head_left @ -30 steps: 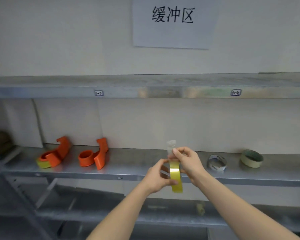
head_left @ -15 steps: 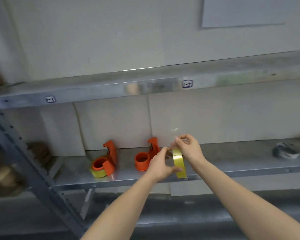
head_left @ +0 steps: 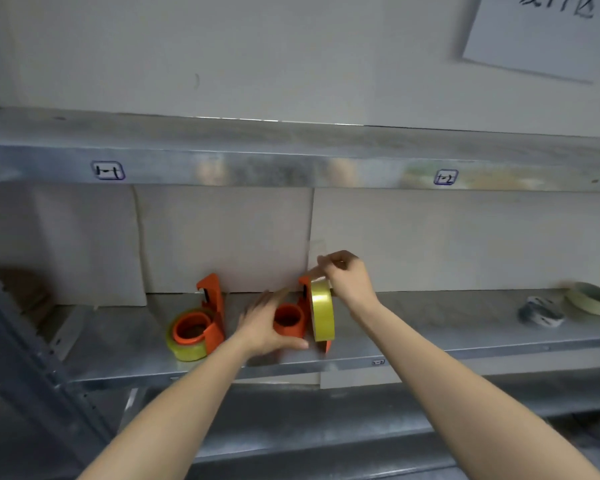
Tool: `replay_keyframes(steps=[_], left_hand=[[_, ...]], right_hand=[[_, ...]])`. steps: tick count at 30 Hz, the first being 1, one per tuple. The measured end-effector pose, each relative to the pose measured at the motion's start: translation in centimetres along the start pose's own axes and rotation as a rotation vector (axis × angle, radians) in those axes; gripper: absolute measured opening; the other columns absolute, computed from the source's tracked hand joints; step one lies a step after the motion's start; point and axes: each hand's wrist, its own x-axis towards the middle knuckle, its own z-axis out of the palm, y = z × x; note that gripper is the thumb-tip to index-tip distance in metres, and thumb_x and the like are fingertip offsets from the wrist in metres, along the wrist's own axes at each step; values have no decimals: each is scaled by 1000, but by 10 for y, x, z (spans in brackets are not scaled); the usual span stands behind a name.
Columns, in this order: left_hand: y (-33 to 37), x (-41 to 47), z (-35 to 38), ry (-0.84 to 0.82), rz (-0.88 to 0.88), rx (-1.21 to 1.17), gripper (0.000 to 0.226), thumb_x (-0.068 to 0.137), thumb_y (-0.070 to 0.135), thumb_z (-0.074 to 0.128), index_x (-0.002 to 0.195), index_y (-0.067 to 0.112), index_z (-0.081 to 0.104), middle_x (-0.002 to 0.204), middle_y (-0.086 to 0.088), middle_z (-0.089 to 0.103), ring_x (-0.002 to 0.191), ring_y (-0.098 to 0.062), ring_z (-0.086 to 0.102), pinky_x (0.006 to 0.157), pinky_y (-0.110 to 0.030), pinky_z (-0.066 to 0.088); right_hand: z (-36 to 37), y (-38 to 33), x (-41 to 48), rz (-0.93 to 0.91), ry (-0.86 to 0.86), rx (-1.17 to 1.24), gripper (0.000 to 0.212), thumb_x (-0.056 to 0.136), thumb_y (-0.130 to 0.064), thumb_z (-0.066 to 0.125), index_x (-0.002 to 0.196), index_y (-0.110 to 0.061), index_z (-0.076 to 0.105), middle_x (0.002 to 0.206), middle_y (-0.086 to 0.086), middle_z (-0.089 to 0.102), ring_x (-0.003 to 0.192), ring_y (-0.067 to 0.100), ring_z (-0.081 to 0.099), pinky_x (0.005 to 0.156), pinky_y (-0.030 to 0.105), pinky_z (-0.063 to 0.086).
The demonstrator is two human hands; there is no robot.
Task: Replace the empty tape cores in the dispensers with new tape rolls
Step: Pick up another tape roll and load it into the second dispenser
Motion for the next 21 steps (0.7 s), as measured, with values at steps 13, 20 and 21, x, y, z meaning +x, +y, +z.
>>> replay_keyframes(steps=[13, 20, 21], left_hand=[[-52, 28, 25, -67, -146, -63, 118, 51, 56, 85, 147, 19, 29, 152, -6, 36, 139, -24, 37, 112, -34, 35], [-55, 30, 33, -59, -166, -62, 114, 51, 60, 80, 146, 27, 28, 151, 1, 38, 142, -21, 32, 118, -42, 23], [-55, 30, 33, -63, -179, -53, 111, 53, 60, 79, 145, 27, 29, 151, 0, 38, 143, -21, 29, 119, -43, 20]], right_hand=[[59, 27, 34, 30, 34, -265, 14, 89, -22, 57, 84, -10, 60, 62, -9, 58, 62, 6, 55, 48, 6, 37], [87, 49, 39, 36, -153, -289, 11, 88, -21, 56, 85, -11, 60, 86, 8, 72, 82, 21, 66, 70, 25, 46], [91, 50, 39, 33, -194, -301, 10, 88, -21, 57, 83, -13, 59, 90, 10, 72, 85, 23, 67, 72, 28, 49]])
